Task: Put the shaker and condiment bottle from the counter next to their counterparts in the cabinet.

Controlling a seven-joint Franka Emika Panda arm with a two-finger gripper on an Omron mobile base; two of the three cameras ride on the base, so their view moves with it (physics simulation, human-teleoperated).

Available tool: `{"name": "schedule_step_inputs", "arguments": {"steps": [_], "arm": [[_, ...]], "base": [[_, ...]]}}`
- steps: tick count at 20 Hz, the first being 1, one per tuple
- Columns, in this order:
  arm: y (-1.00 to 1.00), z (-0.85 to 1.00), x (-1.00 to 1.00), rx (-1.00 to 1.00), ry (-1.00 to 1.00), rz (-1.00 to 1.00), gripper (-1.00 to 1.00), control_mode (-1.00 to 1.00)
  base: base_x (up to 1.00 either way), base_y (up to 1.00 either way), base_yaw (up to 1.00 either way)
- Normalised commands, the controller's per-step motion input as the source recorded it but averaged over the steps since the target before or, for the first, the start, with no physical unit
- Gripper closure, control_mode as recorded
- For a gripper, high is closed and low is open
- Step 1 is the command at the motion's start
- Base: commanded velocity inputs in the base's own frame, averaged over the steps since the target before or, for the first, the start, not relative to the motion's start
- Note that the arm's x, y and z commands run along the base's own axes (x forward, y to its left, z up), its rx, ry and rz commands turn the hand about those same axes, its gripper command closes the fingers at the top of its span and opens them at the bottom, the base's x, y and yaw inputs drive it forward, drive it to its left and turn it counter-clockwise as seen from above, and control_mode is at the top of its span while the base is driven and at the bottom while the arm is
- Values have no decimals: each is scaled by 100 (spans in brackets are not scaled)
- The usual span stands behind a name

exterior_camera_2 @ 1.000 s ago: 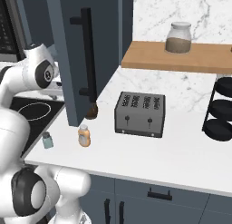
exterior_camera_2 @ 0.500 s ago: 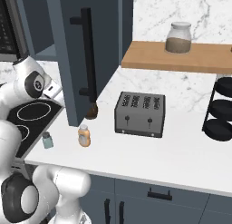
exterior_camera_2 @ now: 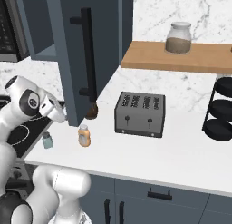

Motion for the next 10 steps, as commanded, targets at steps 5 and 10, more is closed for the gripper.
{"name": "schedule_step_inputs", "arguments": {"steps": [5, 10], "arm": [[7, -38, 0, -1, -20, -37, -100, -100], [19, -9, 15, -5, 1, -33, -100, -100]], "base": [[0, 0, 0], [0, 0, 0]]}}
